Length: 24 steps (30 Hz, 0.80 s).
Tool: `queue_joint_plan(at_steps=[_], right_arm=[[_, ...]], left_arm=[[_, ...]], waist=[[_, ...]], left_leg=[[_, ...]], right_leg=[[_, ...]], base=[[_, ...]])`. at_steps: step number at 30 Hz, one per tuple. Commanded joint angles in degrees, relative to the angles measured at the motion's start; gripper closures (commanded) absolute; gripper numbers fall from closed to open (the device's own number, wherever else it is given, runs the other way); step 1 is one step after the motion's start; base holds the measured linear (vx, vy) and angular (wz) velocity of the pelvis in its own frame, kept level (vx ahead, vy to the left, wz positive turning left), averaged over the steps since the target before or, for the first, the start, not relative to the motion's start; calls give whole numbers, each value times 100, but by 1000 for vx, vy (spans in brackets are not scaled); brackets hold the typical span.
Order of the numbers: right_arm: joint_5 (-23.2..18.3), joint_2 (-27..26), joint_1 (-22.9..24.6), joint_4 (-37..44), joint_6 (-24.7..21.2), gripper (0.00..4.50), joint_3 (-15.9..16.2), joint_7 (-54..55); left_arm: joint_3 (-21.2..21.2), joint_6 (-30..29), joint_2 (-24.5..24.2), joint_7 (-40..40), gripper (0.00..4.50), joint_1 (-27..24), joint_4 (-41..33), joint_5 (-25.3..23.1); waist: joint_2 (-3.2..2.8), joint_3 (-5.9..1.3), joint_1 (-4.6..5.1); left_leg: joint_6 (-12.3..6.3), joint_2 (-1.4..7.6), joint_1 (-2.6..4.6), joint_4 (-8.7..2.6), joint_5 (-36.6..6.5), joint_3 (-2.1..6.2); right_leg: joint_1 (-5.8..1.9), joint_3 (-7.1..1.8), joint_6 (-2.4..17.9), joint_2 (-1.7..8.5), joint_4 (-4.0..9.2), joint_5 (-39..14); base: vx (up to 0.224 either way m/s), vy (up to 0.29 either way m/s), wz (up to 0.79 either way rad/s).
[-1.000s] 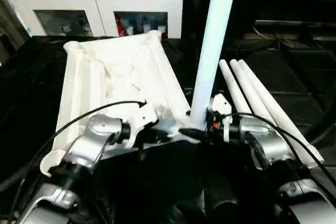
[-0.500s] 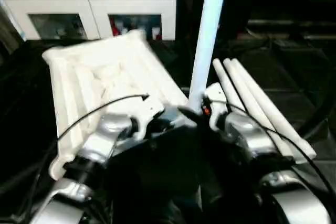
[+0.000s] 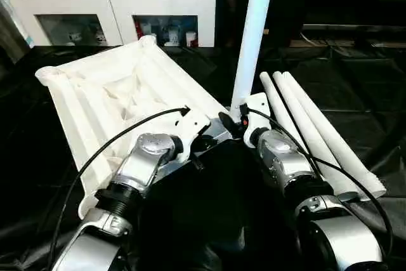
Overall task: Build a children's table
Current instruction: Rotate leg to tighten
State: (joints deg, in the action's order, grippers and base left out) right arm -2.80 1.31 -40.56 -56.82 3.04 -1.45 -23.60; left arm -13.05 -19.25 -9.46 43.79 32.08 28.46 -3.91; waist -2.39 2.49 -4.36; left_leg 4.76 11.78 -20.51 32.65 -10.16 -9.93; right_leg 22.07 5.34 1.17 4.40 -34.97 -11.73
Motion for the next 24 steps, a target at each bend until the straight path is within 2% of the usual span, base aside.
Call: queue_joint_plan(at_steps=[1,2,6,9,11,14,16,21,24], right_arm=[[56,-246,136,-9,-48,72,570,-849],[56,-235,142,4,-44,62,579,-879],[-19,229,425,509,122,62,810,-2169],[-132,468,576,789,97,62,851,-2730],[-238,690,708,1072,4,62,885,-3203],[-352,999,860,1372,-228,62,961,-3814],[-370,1164,953,1553,-353,77,1015,-4132],[-312,1288,1022,1691,-483,123,1099,-4352],[-292,1267,1016,1704,-466,139,1128,-4330]], left_arm=[[-184,374,80,327,450,-4,-297,256],[-186,376,72,341,450,-9,-303,258],[-252,508,-237,917,450,-196,-512,364],[-284,555,-395,1218,450,-287,-624,429],[-335,563,-576,1535,450,-377,-739,487],[-368,576,-792,1851,450,-494,-842,543],[-363,588,-913,2024,450,-571,-912,574],[-351,615,-1063,2205,450,-641,-966,597],[-363,609,-1120,2219,450,-661,-987,601]], waist=[[63,-323,-12],[59,-324,-7],[65,-328,3],[60,-340,-30],[62,-358,-89],[35,-369,-121],[41,-367,-133],[53,-346,-139],[56,-351,-140]], left_leg=[[-363,145,-20,-336,-1031,37],[-375,144,-20,-333,-1039,35],[-454,159,-21,-324,-990,34],[-566,168,-26,-303,-868,22],[-624,179,-25,-284,-748,19],[-662,184,-14,-264,-741,13],[-665,190,-40,-265,-730,19],[-528,184,-29,-284,-956,19],[-483,179,-23,-283,-896,23]], right_leg=[[-277,-304,1128,427,460,-1100],[-279,-303,1132,424,457,-1093],[-281,-306,1198,415,437,-912],[-284,-306,1292,405,398,-634],[-293,-304,1365,400,361,-396],[-264,-301,1433,384,343,-251],[-268,-295,1424,384,329,-195],[-259,-299,1348,402,378,-614],[-253,-302,1318,401,375,-665]], base=[[0,0,0],[0,0,0],[0,0,0],[0,0,0],[0,0,0],[0,0,0],[0,0,0],[0,0,0],[0,0,0]])
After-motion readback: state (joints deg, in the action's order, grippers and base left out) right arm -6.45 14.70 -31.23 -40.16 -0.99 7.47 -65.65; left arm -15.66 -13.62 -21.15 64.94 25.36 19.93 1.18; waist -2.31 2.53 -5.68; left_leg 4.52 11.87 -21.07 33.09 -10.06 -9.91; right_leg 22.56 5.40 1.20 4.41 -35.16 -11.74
